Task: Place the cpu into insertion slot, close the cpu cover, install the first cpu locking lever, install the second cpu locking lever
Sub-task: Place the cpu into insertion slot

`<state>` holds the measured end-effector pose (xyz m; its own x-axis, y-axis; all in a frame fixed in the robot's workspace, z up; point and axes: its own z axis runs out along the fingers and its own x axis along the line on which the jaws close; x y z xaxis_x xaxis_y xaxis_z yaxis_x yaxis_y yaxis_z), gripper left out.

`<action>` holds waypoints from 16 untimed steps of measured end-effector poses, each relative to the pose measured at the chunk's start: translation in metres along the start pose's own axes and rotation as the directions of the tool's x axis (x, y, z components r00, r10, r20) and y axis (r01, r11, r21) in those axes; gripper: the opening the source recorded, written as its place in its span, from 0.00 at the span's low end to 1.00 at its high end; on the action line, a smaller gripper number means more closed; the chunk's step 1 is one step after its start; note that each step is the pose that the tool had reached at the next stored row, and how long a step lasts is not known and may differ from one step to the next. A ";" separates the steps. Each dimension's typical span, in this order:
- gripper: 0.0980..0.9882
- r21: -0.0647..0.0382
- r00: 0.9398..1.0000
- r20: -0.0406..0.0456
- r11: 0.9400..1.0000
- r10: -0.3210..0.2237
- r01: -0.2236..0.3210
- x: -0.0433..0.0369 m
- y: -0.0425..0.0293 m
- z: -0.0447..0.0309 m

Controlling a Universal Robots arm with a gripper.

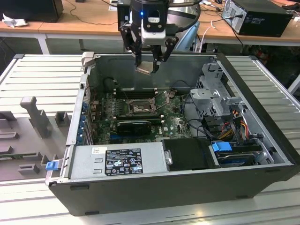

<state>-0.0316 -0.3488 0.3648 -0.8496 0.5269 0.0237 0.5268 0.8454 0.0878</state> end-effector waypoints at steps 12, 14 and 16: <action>0.48 -0.001 0.999 0.004 0.999 0.043 -0.043 0.0000 0.0000 0.0000; 0.48 -0.001 0.999 0.004 0.999 0.050 -0.050 0.0000 0.0000 0.0000; 0.48 -0.002 0.998 0.005 0.998 0.058 -0.058 0.0000 0.0000 0.0000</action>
<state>-0.0316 -0.3489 0.3648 -0.8174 0.5756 0.0236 0.5752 0.8133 0.0878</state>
